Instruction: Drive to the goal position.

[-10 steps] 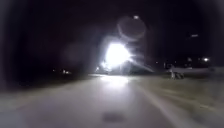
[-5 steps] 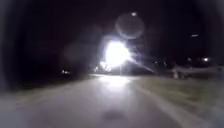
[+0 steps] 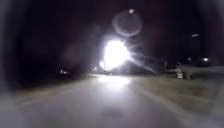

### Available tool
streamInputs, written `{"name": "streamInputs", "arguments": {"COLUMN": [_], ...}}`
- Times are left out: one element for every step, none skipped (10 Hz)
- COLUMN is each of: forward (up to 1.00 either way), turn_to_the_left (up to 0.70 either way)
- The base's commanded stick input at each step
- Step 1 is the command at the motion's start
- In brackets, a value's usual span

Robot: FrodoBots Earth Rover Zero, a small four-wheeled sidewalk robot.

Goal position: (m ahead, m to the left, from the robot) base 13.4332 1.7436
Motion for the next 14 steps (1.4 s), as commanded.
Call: {"name": "streamInputs", "arguments": {"forward": [1.0, 1.0, 1.0, 1.0, 1.0, 1.0, 1.0, 1.0, 1.0, 1.0, 1.0, 1.0, 1.0, 1.0], "turn_to_the_left": [-0.3, -0.38, -0.26, 0.0, 0.0, 0.0, 0.0, 0.0, 0.0, 0.0, 0.0, 0.0, 0.0, 0.0]}}
